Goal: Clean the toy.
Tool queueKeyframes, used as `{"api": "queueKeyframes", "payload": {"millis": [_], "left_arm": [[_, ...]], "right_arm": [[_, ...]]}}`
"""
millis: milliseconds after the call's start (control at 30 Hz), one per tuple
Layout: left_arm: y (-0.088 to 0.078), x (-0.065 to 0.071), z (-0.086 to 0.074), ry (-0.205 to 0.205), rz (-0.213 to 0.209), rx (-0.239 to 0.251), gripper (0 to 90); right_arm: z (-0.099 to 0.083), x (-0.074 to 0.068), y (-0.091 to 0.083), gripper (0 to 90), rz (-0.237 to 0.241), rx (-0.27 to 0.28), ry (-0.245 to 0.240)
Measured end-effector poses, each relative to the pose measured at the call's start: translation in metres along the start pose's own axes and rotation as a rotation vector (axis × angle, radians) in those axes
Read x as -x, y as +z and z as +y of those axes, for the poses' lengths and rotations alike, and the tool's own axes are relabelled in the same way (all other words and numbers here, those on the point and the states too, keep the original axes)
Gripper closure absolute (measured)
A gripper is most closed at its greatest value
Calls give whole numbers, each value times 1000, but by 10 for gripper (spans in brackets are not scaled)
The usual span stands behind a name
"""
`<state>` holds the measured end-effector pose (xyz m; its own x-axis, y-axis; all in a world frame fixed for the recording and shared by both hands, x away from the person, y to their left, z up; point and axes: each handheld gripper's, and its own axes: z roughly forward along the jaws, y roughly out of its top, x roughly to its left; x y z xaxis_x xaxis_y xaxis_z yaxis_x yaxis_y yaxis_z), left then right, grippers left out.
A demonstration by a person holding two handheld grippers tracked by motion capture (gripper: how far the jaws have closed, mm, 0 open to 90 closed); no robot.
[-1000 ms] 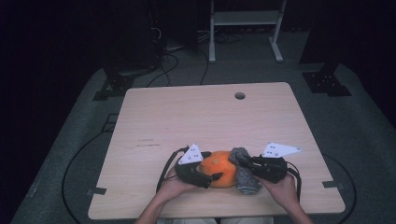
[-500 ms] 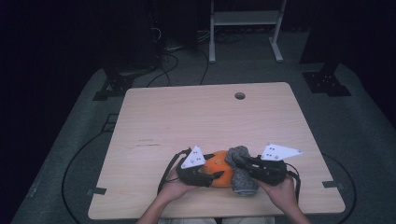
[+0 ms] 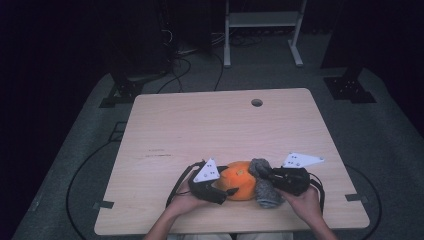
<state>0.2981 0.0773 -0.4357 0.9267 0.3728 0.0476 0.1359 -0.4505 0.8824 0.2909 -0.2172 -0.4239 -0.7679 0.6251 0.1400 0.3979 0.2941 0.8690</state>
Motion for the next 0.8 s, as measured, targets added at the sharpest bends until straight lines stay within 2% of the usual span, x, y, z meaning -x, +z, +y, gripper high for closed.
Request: {"api": "queueKeyframes", "payload": {"millis": [67,100,133,233,267,333,367,400,467,533,600,667,700,767,800], "left_arm": [[-2,-1,2,-20,10,15,329],[-4,-1,4,-38,10,34,351],[-5,0,6,-43,18,42,365],[-3,4,10,-16,33,21,380],[-3,5,11,-6,31,19,385],[-4,8,13,6,15,28,396],[-5,8,13,-3,5,41,402],[-6,8,14,-11,0,43,404],[-7,8,11,-10,-7,44,398],[-7,6,7,-31,-32,41,328],[-6,3,5,-32,-23,41,231],[-3,-1,4,-61,-20,39,141],[0,-3,3,-78,-8,18,82],[3,-8,-2,-130,-49,1,49],[3,-10,-3,-133,-56,5,61]], "right_arm": [[-1,4,-3,806,-28,-17,14],[0,4,-6,806,-32,-5,22],[4,0,-12,806,-22,31,20],[18,-18,-21,806,20,111,-22],[23,-26,-21,806,33,118,-52],[28,-39,-14,806,27,85,-118],[27,-40,-9,806,30,66,-125],[24,-38,-5,806,33,55,-116],[16,-29,-1,805,56,58,-65],[10,-20,1,805,36,34,-54],[5,-14,2,805,19,15,-48],[3,-11,2,805,16,8,-32],[2,-9,2,805,17,9,-28],[1,-6,3,805,15,9,-14],[-1,-4,3,804,16,5,-7]]}}
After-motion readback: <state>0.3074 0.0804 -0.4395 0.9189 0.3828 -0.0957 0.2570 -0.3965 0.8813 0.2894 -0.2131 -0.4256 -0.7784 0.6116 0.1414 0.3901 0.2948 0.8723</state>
